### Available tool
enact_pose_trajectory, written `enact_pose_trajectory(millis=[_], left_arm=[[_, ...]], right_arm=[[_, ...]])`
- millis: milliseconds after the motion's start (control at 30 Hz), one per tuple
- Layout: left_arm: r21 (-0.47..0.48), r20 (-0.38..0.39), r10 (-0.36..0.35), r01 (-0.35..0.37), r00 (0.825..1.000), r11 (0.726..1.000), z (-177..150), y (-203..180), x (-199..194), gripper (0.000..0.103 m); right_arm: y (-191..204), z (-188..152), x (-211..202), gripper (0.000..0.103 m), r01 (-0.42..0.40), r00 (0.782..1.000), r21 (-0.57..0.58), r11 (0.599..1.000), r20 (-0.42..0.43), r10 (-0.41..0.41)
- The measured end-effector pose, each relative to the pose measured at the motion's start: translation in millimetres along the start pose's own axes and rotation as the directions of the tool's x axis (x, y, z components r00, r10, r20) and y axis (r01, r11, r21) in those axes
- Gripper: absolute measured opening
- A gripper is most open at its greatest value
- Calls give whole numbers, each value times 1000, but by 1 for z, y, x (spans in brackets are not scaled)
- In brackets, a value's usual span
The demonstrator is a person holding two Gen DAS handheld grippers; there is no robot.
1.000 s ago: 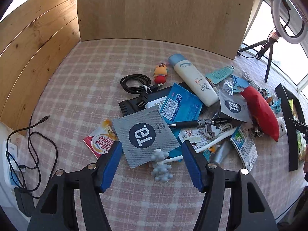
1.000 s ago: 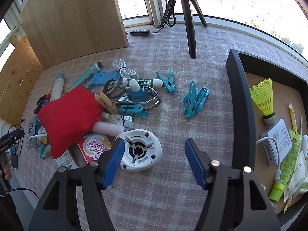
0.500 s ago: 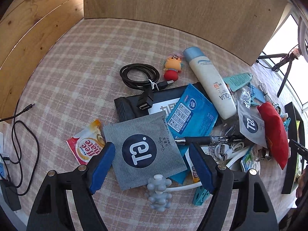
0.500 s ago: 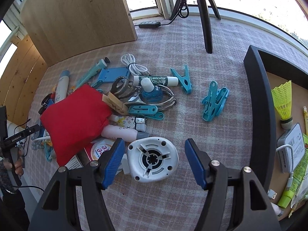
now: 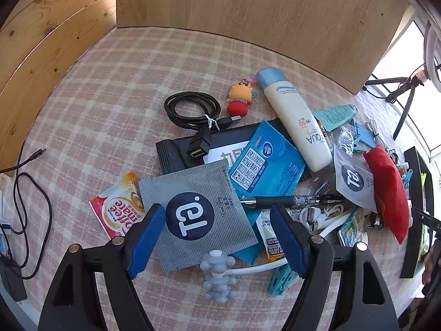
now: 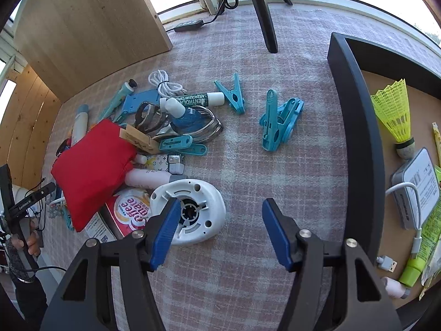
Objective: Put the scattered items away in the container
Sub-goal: 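Grasp the grey fabric pouch with the left tool while the right tool grasps the white round plastic part, then carry the grey pouch and white round part over the black tray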
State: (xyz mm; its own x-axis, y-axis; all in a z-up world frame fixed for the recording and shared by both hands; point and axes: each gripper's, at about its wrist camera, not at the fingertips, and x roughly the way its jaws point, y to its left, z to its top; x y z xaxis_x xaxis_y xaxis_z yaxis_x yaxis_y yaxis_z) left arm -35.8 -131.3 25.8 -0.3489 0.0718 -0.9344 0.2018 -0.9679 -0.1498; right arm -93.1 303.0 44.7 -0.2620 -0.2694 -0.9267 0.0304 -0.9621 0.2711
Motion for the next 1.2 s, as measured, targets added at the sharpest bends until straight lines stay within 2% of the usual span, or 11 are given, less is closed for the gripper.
enact_pose_trajectory(millis=[167, 200, 300, 400, 533, 700, 933, 1000, 1200], left_arm=[[-11, -20, -2, 2, 1000, 1000, -3, 0, 10, 70], [-12, -21, -1, 1, 1000, 1000, -4, 0, 12, 66], [-32, -15, -9, 8, 1000, 999, -8, 5, 11, 53], [-48, -4, -26, 26, 1000, 998, -10, 11, 9, 39], [-48, 27, -33, 34, 999, 998, -13, 15, 0, 26], [-55, 88, -2, 7, 996, 998, -12, 20, -22, 11], [-92, 145, 9, 5, 989, 996, -17, 34, -46, 6], [-94, 164, 10, 5, 986, 996, -8, 38, -56, 6], [-100, 219, 6, 16, 976, 995, 2, 27, -84, 6]], right_arm=[[5, 3, 12, 55, -50, 999, 10, 999, -21, 50], [6, 3, 12, 51, -66, 998, 13, 998, -24, 66], [8, 2, 14, 27, -100, 994, 16, 995, -36, 100], [10, -1, 13, 27, -105, 994, 14, 994, -23, 105], [7, -5, 6, 26, -119, 993, 29, 993, 0, 119], [5, -10, -4, 25, -127, 991, 41, 991, 36, 126], [1, -9, -27, 25, -131, 987, 40, 991, 95, 126], [2, -8, -33, 25, -130, 986, 33, 991, 109, 126], [5, -8, -50, 25, -132, 981, 21, 991, 148, 128]])
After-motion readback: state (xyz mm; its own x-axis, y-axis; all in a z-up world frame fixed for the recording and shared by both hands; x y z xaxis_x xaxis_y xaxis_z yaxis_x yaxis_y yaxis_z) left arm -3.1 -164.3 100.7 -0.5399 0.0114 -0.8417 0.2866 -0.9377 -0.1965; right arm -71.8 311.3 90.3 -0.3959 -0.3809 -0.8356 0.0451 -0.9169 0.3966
